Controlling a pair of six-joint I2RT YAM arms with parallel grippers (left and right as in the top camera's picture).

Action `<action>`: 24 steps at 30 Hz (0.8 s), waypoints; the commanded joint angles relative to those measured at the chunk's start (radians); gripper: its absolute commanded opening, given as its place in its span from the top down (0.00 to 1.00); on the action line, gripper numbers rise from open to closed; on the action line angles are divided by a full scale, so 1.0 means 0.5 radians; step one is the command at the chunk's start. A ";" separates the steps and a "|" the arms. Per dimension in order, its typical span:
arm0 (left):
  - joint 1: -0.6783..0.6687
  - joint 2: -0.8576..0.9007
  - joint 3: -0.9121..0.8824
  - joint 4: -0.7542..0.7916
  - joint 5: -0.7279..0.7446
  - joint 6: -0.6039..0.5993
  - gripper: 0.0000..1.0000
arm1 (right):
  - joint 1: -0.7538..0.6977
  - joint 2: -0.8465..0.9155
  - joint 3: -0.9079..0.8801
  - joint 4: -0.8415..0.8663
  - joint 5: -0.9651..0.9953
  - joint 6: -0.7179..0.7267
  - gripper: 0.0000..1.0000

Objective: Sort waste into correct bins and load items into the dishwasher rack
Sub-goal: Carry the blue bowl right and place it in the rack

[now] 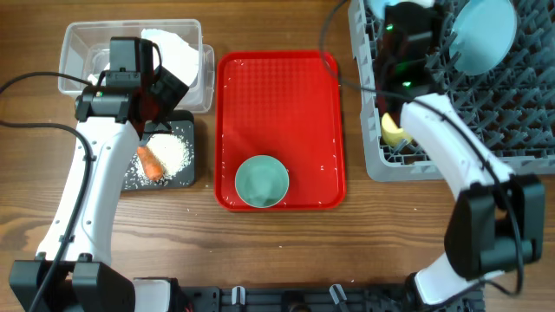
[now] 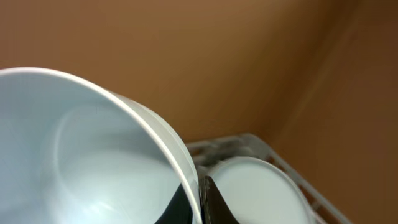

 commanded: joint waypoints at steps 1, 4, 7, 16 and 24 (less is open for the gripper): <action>0.004 0.017 -0.008 0.004 -0.005 -0.019 0.00 | -0.093 0.217 0.011 0.241 0.060 -0.402 0.96; 0.004 0.017 -0.008 0.004 -0.005 -0.020 0.00 | -0.136 0.365 0.011 0.614 0.059 -0.780 0.96; 0.004 0.017 -0.008 0.004 -0.005 -0.020 0.00 | -0.159 0.512 0.011 0.930 -0.008 -1.171 0.96; 0.004 0.017 -0.008 0.004 -0.005 -0.020 0.00 | -0.159 0.710 0.011 0.994 -0.094 -1.372 0.96; 0.004 0.017 -0.008 0.004 -0.005 -0.020 0.00 | -0.165 0.710 0.011 0.858 -0.121 -1.213 0.96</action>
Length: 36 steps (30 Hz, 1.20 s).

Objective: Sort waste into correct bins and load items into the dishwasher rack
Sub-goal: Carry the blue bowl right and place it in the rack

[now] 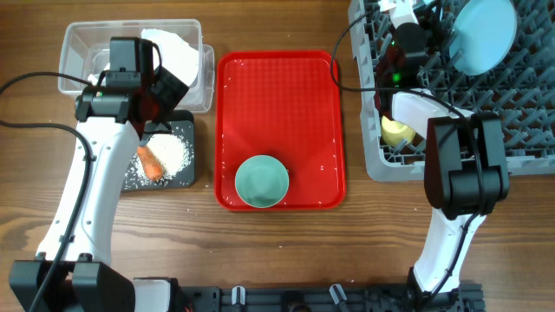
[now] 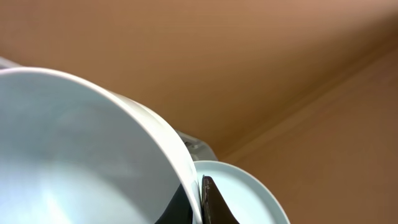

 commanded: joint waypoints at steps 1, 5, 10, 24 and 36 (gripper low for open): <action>0.004 0.017 -0.008 0.004 -0.005 -0.020 0.00 | -0.008 0.026 0.017 -0.108 -0.072 0.133 0.96; 0.004 0.017 -0.008 0.004 -0.005 -0.020 0.00 | -0.008 0.026 0.017 -0.192 -0.090 0.160 0.96; 0.004 0.017 -0.008 0.004 -0.005 -0.020 0.00 | -0.008 0.026 0.017 -0.206 -0.073 0.156 0.96; 0.004 0.017 -0.008 0.004 -0.005 -0.019 0.00 | 0.079 0.026 0.017 -0.278 0.004 -0.009 0.82; 0.004 0.017 -0.008 0.004 -0.005 -0.020 0.00 | 0.122 0.025 0.017 -0.272 0.049 -0.110 0.01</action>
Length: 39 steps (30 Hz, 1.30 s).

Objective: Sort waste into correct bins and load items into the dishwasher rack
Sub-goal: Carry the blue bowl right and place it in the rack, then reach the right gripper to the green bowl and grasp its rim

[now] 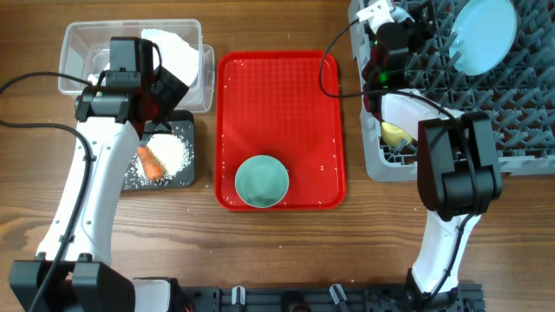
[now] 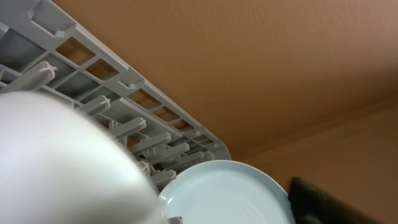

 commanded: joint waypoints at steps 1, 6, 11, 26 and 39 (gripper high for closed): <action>0.004 0.017 -0.008 0.004 -0.005 -0.020 0.00 | 0.007 0.023 -0.002 0.024 0.061 0.082 0.00; 0.004 0.017 -0.008 0.005 -0.005 -0.020 0.00 | 0.069 0.011 -0.002 0.094 0.070 0.186 0.00; 0.004 0.017 -0.008 0.004 -0.005 -0.020 0.00 | 0.208 0.008 -0.002 0.271 0.071 0.192 0.00; 0.004 0.017 -0.008 0.004 -0.005 -0.020 0.00 | 0.381 -0.038 -0.002 0.687 0.209 0.168 0.00; 0.004 0.017 -0.008 0.005 -0.005 -0.020 0.00 | 0.558 -0.829 -0.002 -1.021 -0.590 1.590 0.00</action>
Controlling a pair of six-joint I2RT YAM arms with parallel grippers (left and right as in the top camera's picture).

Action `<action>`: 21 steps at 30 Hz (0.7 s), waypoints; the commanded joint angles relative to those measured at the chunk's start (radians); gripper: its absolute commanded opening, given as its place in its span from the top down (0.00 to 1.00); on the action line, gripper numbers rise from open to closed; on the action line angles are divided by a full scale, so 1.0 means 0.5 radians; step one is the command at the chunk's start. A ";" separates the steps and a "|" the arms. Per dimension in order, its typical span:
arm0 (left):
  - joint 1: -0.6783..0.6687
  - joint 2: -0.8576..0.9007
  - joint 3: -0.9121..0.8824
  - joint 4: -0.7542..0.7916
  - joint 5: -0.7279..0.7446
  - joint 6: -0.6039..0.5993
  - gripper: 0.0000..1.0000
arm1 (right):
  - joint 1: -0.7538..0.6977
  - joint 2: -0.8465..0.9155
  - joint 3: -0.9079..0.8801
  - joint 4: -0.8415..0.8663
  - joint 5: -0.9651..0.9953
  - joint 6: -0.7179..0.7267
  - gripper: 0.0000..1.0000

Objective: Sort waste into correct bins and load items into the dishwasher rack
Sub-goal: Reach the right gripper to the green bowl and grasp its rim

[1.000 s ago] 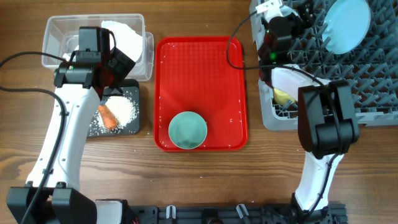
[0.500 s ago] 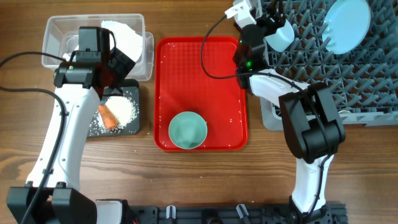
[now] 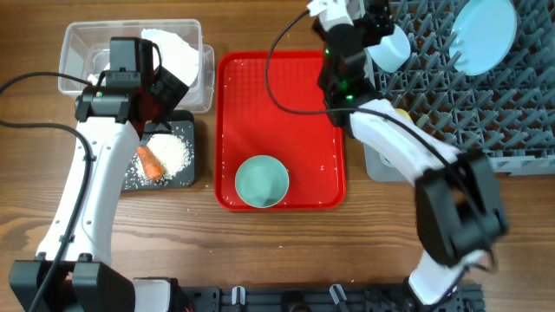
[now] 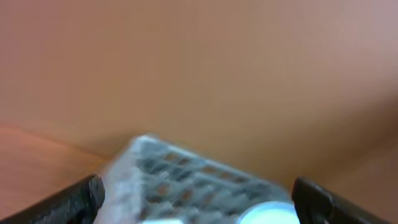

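My right gripper point(image 3: 375, 24) point(image 4: 199, 200) is open with nothing between its dark fingers point(image 4: 86, 196). It hovers at the left edge of the grey dishwasher rack point(image 3: 520, 104), above the red tray's far right corner. A white cup point(image 3: 392, 48) sits in the rack just beside it. A pale blue plate point(image 3: 481, 35) point(image 4: 268, 214) stands in the rack farther right. A green bowl point(image 3: 262, 180) rests on the red tray point(image 3: 277, 95). My left gripper point(image 3: 154, 97) hangs over the black tray point(image 3: 186, 178), which holds rice and a carrot point(image 3: 150, 162); its jaws are hidden.
A clear bin point(image 3: 78, 43) with white paper stands at the far left, behind the black tray. A yellow item point(image 3: 401, 113) lies in the rack's near left corner, partly hidden by my right arm. Rice grains dot the red tray.
My right gripper has moved left, from inside the rack to its left edge. The white cup is no longer in front of the wrist camera and sits in the rack. The left arm is unchanged.
My right gripper was shut on the white cup's rim over the rack, near the plate, at the two oldest moments. Then the jaws were open with the cup blurred just below. Now the gripper is clear of the cup. The bowl, carrot and left arm never moved.
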 commanded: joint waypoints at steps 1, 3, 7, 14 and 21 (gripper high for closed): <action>0.004 0.017 -0.008 0.003 -0.004 -0.019 0.00 | 0.018 -0.421 -0.001 -0.730 -0.738 0.888 0.00; 0.004 0.017 -0.008 0.003 -0.004 -0.020 0.00 | 0.018 -0.594 -0.001 -1.076 -1.019 1.106 0.00; 0.004 0.017 -0.008 0.003 -0.004 -0.019 0.00 | 0.018 -0.889 -0.001 -1.746 -1.656 1.099 0.00; 0.004 0.017 -0.008 0.003 -0.004 -0.020 0.00 | 0.027 -0.826 -0.143 -2.250 -2.343 1.261 0.00; 0.004 0.017 -0.008 0.003 -0.004 -0.020 0.00 | 0.089 -0.418 -0.265 -2.260 -2.380 1.151 0.02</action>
